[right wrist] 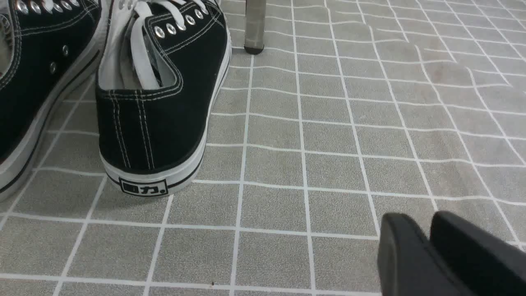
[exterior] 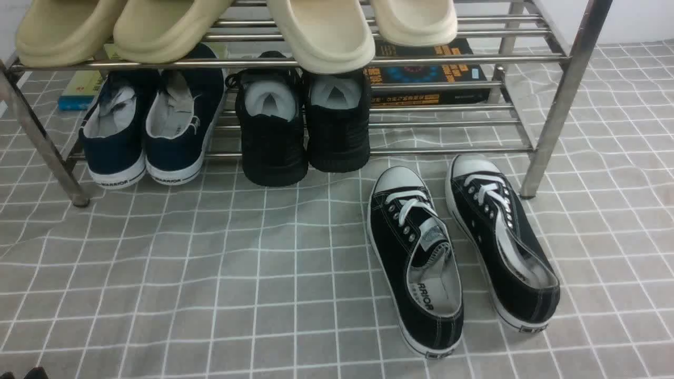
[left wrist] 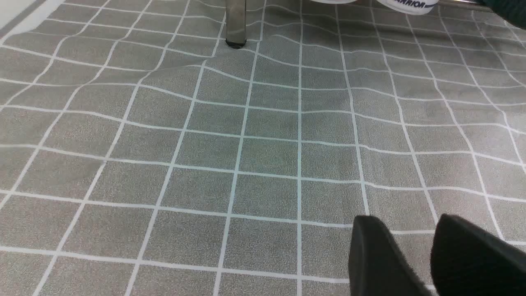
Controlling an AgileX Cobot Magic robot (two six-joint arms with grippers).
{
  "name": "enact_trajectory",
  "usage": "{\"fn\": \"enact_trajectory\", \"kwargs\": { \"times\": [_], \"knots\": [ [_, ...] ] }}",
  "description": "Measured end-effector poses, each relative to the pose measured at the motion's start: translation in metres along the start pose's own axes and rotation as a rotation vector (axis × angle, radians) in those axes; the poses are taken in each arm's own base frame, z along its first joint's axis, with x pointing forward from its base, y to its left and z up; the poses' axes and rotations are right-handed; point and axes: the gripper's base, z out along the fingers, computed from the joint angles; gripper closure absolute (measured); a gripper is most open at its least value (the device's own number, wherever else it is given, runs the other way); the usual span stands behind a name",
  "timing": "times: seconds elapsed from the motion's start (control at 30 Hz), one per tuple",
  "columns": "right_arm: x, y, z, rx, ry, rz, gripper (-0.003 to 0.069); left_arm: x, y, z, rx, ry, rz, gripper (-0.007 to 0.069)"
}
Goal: Take the shoes off the shelf with your hand from the grey coffee tablecloth.
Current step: 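Grasp the leftmost shoe on the bottom shelf of the shoe rack with the left gripper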
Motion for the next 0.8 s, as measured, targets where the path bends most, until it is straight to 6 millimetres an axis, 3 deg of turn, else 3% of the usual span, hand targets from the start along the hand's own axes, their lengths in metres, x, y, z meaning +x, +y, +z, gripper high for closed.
{"fn": "enact_trajectory", "kwargs": {
  "times": [0.6,0.7,0.8],
  "knots": [
    [0.0000,0.0000,0.0000,0.000,0.000,0.000,0.0522,-0.0001,0.0002,0.0000,-0.002,-0.001,0.005,0.0384],
    [0.0000,0.0000,0.0000,0.000,0.000,0.000,0.0522,-0.0002,-0.0010,0.0000,0.011,-0.002,-0.077,0.0384],
    [0.0000,0.0000,0.0000,0.000,0.000,0.000,0.0520,-0.0006,-0.0078,0.0003,0.090,0.002,-0.502,0.0384]
  ]
}}
